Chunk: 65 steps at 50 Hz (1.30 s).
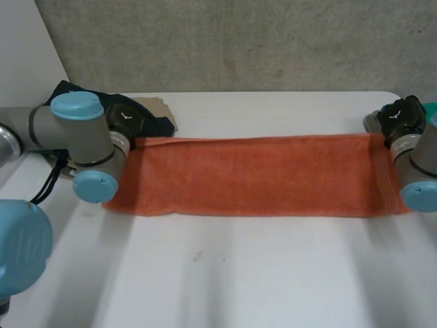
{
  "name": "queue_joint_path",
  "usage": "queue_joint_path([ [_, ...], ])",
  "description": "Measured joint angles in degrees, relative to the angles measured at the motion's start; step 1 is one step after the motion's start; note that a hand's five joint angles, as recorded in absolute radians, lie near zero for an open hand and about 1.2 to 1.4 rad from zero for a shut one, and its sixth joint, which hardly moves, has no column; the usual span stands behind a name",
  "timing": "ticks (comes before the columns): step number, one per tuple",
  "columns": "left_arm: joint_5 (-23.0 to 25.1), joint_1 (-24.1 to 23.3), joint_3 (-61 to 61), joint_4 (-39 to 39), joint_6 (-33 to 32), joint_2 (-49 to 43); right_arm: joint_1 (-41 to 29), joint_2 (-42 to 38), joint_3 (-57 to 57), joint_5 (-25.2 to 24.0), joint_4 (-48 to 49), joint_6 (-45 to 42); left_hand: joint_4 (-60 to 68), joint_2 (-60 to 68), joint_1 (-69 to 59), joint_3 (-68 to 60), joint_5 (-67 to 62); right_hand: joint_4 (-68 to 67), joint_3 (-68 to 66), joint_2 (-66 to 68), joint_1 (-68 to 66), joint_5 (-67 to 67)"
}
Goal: Fold the laundry.
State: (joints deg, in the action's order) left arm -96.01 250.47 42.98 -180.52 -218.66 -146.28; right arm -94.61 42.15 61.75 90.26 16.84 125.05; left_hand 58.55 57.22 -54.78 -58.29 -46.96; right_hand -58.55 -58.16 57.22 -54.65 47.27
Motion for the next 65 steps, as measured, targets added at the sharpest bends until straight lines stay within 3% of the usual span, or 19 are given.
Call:
queue_joint_path([
  [1,0.07,-0.66,-1.35,0.86,0.16,-0.96,-0.57,-1.10,-1.08,0.46,-0.09,0.18,-21.94,-20.49,25.18,21.34,21.47,22.17,22.03,-22.98,23.72,-23.17],
  [4,0.22,-1.57,-1.84,1.58,0.44,-1.36,-1.30,-1.55,-1.48,0.88,-0.30,0.46,-42.99,-41.23,42.43,42.05,41.11,39.01,38.61,-39.27,37.68,-38.80],
  [6,0.28,-2.06,-1.65,1.89,0.72,-1.17,-2.12,-1.04,-1.00,1.19,-0.68,1.03,-46.43,-44.89,43.76,45.75,44.12,45.65,45.32,-44.89,41.72,-44.55],
  [13,0.76,-3.22,3.34,3.38,3.88,4.16,-2.58,6.53,5.10,0.33,-3.72,6.94,-46.97,-45.57,43.76,46.23,44.24,46.58,46.29,-45.31,41.72,-44.58],
  [20,3.86,-2.24,18.33,3.44,8.38,16.97,1.82,18.45,15.22,-6.42,-14.20,15.58,-46.97,-45.57,43.76,46.23,44.24,46.48,46.16,-45.21,41.70,-44.56],
  [27,11.20,0.57,35.24,-1.25,11.52,27.75,8.76,21.67,23.96,-15.96,-23.04,16.88,-46.97,-45.57,43.76,46.23,44.24,39.63,39.30,-38.80,36.16,-37.93],
  [34,15.89,1.90,46.17,-9.46,15.18,33.14,12.29,20.10,27.73,-19.63,-19.07,15.78,-46.97,-45.57,43.76,46.23,44.24,36.74,36.32,-36.28,32.92,-34.92],
  [39,16.52,2.04,48.82,-12.21,16.06,34.15,12.60,17.76,27.88,-19.58,-14.74,14.82,-46.97,-45.57,43.76,46.23,44.24,29.79,29.43,-28.81,25.92,-28.22],
  [45,16.41,2.03,50.07,-13.29,16.20,34.22,12.98,14.03,26.40,-17.75,-11.19,12.42,-46.97,-45.57,43.76,46.23,44.24,-6.62,-7.16,8.67,-8.67,7.30],
  [54,16.26,2.23,51.08,-12.96,16.07,35.81,20.56,16.60,25.38,-11.64,-8.94,6.88,-46.97,-45.57,43.76,46.23,44.24,-9.98,-9.75,9.86,-8.67,8.35],
  [58,16.27,2.84,52.05,-12.92,16.06,38.16,24.10,19.34,24.03,-10.25,-8.11,-0.29,-46.97,-45.57,43.76,46.23,44.24,-9.97,-9.75,9.86,-8.67,8.35],
  [65,16.29,3.85,53.79,-12.91,16.06,41.17,21.25,20.81,22.34,-9.65,-7.71,-8.06,-46.97,-45.57,43.76,46.23,44.24,-9.99,-9.76,9.86,-8.67,8.96],
])
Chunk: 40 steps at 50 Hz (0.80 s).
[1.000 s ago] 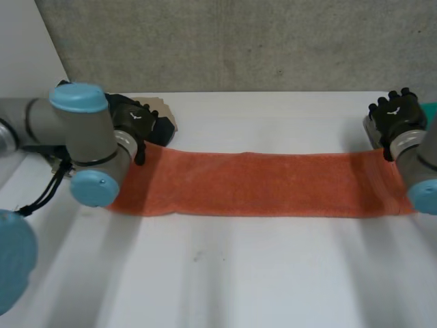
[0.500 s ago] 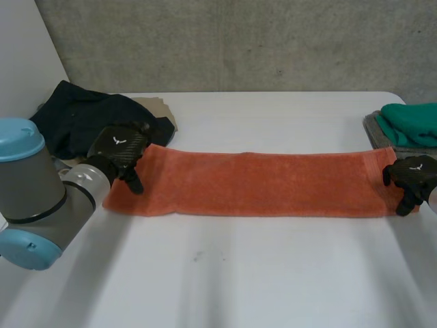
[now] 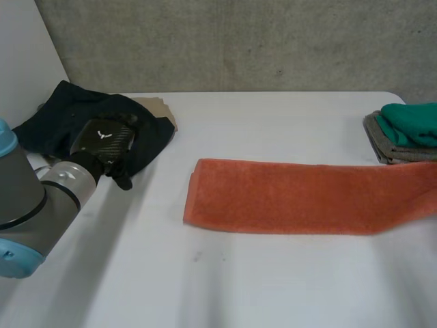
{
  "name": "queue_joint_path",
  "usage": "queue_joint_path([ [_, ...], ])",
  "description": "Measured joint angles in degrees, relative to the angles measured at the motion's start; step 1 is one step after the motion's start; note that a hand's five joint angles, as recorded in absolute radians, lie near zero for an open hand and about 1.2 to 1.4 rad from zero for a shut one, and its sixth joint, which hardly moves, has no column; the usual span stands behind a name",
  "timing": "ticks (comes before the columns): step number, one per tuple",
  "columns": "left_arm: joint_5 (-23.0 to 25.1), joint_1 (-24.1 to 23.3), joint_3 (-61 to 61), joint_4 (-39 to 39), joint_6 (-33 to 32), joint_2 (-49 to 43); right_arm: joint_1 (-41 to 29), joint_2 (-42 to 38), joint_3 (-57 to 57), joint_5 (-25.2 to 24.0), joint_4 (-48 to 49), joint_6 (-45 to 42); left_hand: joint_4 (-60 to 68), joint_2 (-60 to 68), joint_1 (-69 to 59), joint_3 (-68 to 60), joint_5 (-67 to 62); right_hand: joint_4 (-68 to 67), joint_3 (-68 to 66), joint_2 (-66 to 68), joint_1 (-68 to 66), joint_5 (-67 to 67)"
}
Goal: Fold the laundry.
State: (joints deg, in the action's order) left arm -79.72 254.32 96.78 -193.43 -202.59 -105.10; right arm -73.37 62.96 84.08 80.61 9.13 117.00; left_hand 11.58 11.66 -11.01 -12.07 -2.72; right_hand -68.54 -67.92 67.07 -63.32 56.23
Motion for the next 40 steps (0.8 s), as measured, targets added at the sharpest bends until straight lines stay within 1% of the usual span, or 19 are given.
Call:
queue_joint_path([
  [2,0.01,0.21,0.50,-0.01,0.00,0.68,-4.49,0.18,-0.36,-0.37,0.47,-0.56,0.00,0.00,0.00,0.00,0.04,-0.01,-0.03,0.00,0.00,0.00],
  [5,0.00,0.58,1.34,-0.02,0.00,1.68,-14.06,0.56,-0.66,-1.89,2.52,-0.30,0.00,0.00,0.00,0.00,0.00,-0.02,-0.44,0.00,0.00,0.00],
  [6,0.01,0.66,1.49,-0.01,0.00,1.86,-14.92,0.60,-0.67,-2.08,2.76,-0.26,0.00,0.00,0.00,0.00,0.00,-0.02,-0.48,0.00,0.00,0.00],
  [7,0.00,0.78,1.77,-0.02,0.00,2.19,-19.90,0.82,-0.71,-3.23,4.29,-0.04,0.00,0.00,0.00,0.00,0.00,-0.02,-0.48,0.00,0.00,0.00],
  [9,0.01,0.90,2.11,-0.02,0.00,2.56,-24.46,0.89,-0.74,-4.57,5.83,0.03,0.00,0.00,0.00,0.00,0.00,-0.02,-0.48,0.00,0.00,0.00],
  [11,0.00,0.98,2.50,-0.02,0.01,2.95,-31.45,0.39,-0.86,-6.95,8.38,-0.04,0.00,0.00,0.00,0.00,0.00,-0.02,-0.48,0.00,0.00,0.00],
  [14,0.00,1.01,3.08,-0.02,0.01,3.28,-40.52,-2.05,-1.19,-10.61,12.03,-0.42,0.00,0.00,0.00,0.00,0.00,-0.02,-0.48,0.00,0.00,0.00],
  [17,0.00,0.97,3.55,-0.03,0.01,3.41,-46.92,-5.30,-1.78,-13.18,14.40,-1.07,0.00,0.00,0.00,0.00,0.00,-0.02,-0.48,0.00,0.00,0.11],
  [18,0.00,0.94,3.80,-0.05,0.01,3.45,-50.06,-7.35,-2.27,-14.23,15.39,-1.55,0.00,0.00,0.00,0.00,0.00,-0.02,-0.48,0.00,0.00,0.18],
  [20,0.00,0.87,4.11,-0.07,0.01,3.46,-53.70,-10.28,-3.02,-15.21,16.31,-2.29,0.00,0.00,0.00,0.00,0.02,-0.03,-0.48,0.00,0.00,0.19],
  [23,0.00,0.72,4.44,-0.09,0.01,3.46,-57.09,-13.98,-3.99,-15.59,16.76,-3.22,0.00,0.00,0.00,0.00,0.00,1.19,0.51,-0.20,0.00,0.03],
  [25,0.00,0.59,4.61,-0.10,0.01,3.44,-58.52,-15.90,-4.54,-15.03,16.72,-3.64,0.00,0.00,0.00,0.00,0.00,14.05,13.34,-12.82,11.96,-12.34],
  [26,0.00,0.55,4.63,-0.10,0.01,3.44,-58.90,-16.43,-4.69,-14.47,16.65,-3.69,0.00,0.00,0.00,0.00,0.00,24.53,23.77,-23.72,22.75,-21.98],
  [27,0.02,0.47,4.67,-0.10,0.01,3.43,-59.20,-16.61,-4.75,-13.36,16.50,-3.47,0.00,0.00,0.00,0.00,0.00,36.01,35.13,-36.74,35.62,-35.35],
  [28,0.03,0.42,4.67,-0.11,0.01,3.43,-59.27,-16.40,-4.71,-12.40,16.41,-3.13,0.00,0.00,0.00,0.00,0.00,44.68,43.74,-44.36,42.50,-43.08],
  [30,0.05,0.32,4.63,-0.11,0.01,3.43,-59.01,-15.18,-4.32,-10.07,16.13,-1.55,0.00,0.00,0.00,0.00,0.00,54.40,53.63,-53.59,50.07,-52.33],
  [33,0.07,0.21,4.44,-0.11,0.00,3.46,-57.70,-12.25,-3.17,-7.12,15.60,2.95,0.00,0.00,0.00,0.00,0.00,56.60,56.10,-55.29,50.63,-53.57],
  [36,0.09,0.07,4.05,-0.11,0.00,3.58,-54.72,-6.97,-0.84,-4.26,13.83,13.26,0.00,0.00,0.00,0.00,0.00,56.74,56.18,-55.29,50.63,-53.56],
  [40,0.09,-0.21,3.77,-0.11,0.00,3.75,-51.01,-2.19,1.57,-3.07,9.29,25.18,0.00,0.00,0.00,0.00,0.00,56.74,56.18,-55.29,50.63,-53.56],
])
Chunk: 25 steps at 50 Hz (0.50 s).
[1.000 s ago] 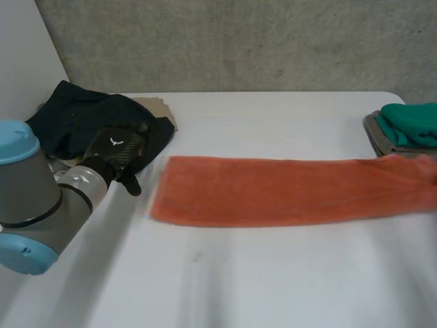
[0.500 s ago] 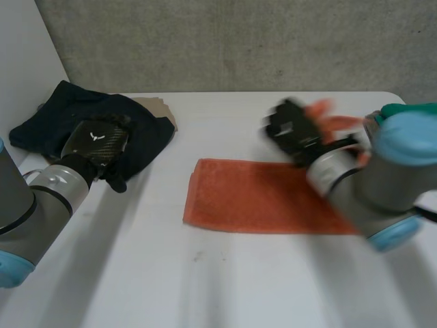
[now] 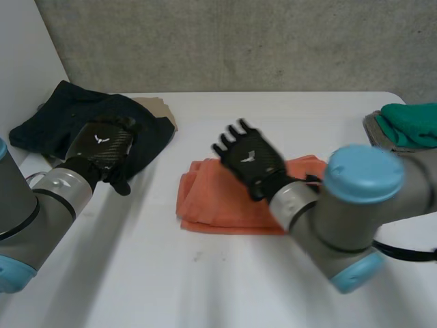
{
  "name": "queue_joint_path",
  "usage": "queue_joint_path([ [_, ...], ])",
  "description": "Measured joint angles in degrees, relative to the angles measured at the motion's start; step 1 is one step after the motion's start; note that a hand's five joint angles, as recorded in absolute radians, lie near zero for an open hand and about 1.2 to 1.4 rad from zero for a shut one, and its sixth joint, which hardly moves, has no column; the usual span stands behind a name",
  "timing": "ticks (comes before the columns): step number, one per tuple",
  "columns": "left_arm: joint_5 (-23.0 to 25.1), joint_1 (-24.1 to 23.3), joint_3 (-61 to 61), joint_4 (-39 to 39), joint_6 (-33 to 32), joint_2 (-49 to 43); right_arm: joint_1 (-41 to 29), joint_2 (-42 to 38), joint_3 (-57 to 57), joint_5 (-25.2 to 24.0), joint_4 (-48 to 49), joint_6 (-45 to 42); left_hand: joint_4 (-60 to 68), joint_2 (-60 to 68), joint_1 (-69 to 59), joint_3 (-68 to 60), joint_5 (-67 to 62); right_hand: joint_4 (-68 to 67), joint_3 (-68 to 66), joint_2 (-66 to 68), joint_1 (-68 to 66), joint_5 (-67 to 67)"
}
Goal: Fold the laundry.
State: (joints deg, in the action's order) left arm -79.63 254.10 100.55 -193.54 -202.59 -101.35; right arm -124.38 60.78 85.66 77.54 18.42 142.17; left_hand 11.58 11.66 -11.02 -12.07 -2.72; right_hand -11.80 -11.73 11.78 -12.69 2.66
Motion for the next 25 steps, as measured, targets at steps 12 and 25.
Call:
queue_joint_path([
  [12,-0.08,-3.13,-0.16,-0.26,0.01,0.03,18.26,3.15,10.34,3.39,-12.53,4.17,0.00,0.00,0.00,0.00,0.00,-21.44,-21.53,21.85,-22.26,21.14],
  [25,-0.13,-4.40,-0.11,-0.84,0.00,1.17,16.62,3.06,7.29,9.97,-4.64,-10.00,0.00,0.00,0.00,0.00,0.00,-56.71,-56.05,55.62,-47.86,54.29],
])
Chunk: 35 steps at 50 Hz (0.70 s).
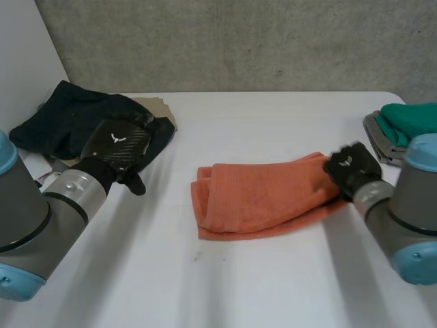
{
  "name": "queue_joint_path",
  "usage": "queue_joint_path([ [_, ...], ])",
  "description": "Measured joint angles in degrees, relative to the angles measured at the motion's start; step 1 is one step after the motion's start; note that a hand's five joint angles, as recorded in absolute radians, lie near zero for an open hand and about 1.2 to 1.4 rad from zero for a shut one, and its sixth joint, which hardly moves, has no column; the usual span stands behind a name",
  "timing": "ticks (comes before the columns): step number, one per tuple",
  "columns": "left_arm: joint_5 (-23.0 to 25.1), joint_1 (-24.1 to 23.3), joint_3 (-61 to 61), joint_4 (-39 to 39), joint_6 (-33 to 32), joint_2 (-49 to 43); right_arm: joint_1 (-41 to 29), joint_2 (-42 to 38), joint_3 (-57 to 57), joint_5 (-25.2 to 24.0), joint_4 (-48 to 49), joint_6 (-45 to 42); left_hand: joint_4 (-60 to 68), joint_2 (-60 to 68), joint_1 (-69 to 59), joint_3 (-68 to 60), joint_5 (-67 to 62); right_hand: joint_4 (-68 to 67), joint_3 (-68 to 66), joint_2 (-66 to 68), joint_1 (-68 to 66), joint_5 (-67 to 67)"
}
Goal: Fold the laundry.
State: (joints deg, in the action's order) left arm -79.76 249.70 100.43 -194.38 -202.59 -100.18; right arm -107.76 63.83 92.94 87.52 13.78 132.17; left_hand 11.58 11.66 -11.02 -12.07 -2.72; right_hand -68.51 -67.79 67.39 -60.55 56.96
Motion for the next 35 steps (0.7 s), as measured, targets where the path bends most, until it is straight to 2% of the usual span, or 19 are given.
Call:
queue_joint_path([
  [3,-0.02,0.02,0.15,0.02,0.00,0.81,-3.08,0.02,-1.26,-0.60,2.41,-1.01,0.00,0.00,0.00,0.00,0.00,-0.01,0.00,0.00,0.00,0.22],
  [6,-0.05,0.06,0.39,0.04,0.03,1.46,-9.83,-0.33,-2.44,-3.43,7.71,-2.17,0.00,0.00,0.00,0.00,0.00,-0.02,-0.09,0.00,0.00,0.48],
  [8,-0.10,0.10,0.65,0.06,0.06,1.91,-14.84,-1.68,-2.53,-7.09,11.27,-3.11,0.00,0.00,0.00,0.00,0.00,-0.02,-0.10,0.00,0.00,0.57],
  [13,-0.20,0.02,0.96,0.12,0.30,2.19,-21.95,-6.96,-2.31,-15.67,14.51,-6.71,0.00,0.00,0.00,0.00,0.00,-0.02,-0.11,0.00,0.00,0.74],
  [14,-0.23,-0.02,0.94,0.11,0.41,2.19,-22.44,-7.58,-2.35,-16.53,14.63,-7.23,0.00,0.00,0.00,0.00,0.00,3.70,4.58,-4.64,3.83,-2.88],
  [18,-0.34,-0.51,0.22,0.03,2.13,2.01,-23.73,-9.72,-2.73,-19.01,14.41,-8.46,0.00,0.00,0.00,0.00,0.00,41.68,41.37,-43.82,40.70,-42.04],
  [19,-0.39,-0.71,-0.21,-0.01,2.92,1.89,-23.60,-9.73,-2.79,-19.10,14.25,-7.78,0.00,0.00,0.00,0.00,0.00,49.02,48.42,-49.49,44.88,-48.57],
  [21,-0.51,-1.41,-1.79,-0.20,5.22,1.30,-22.38,-8.74,-2.85,-18.68,13.96,-3.68,0.00,0.00,0.00,0.00,0.00,55.66,55.00,-55.24,47.86,-54.25],
  [24,-0.67,-2.49,-4.14,-0.39,7.78,0.08,-20.14,-6.30,-2.72,-17.52,13.63,3.68,0.00,0.00,0.00,0.00,0.00,56.59,55.96,-55.62,47.88,-54.31],
  [26,-0.88,-4.37,-7.78,-0.47,10.52,-2.26,-16.95,-2.25,-2.39,-15.52,12.69,15.35,0.00,0.00,0.00,0.00,0.00,56.71,55.98,-55.62,47.88,-54.32],
  [27,-0.91,-4.81,-8.59,-0.45,10.99,-2.81,-16.61,-1.79,-2.36,-15.28,12.52,16.70,0.00,0.00,0.00,0.00,0.00,56.71,55.98,-55.62,47.88,-54.31],
  [28,-1.05,-6.25,-11.16,-0.38,12.24,-4.67,-14.70,0.76,-2.25,-13.92,11.15,24.30,0.00,0.00,0.00,0.00,0.00,56.71,55.98,-55.62,47.88,-54.31],
  [31,-1.61,-9.45,-16.59,0.02,14.01,-8.97,-11.63,4.03,-2.30,-12.05,7.63,34.77,0.00,0.00,0.00,0.00,0.00,56.71,55.98,-55.62,47.88,-54.31],
  [35,-3.87,-14.54,-25.33,1.60,15.25,-16.68,-7.67,6.02,-3.23,-10.51,1.11,42.71,0.00,0.00,0.00,0.00,0.00,56.71,55.98,-55.62,47.88,-54.32],
])
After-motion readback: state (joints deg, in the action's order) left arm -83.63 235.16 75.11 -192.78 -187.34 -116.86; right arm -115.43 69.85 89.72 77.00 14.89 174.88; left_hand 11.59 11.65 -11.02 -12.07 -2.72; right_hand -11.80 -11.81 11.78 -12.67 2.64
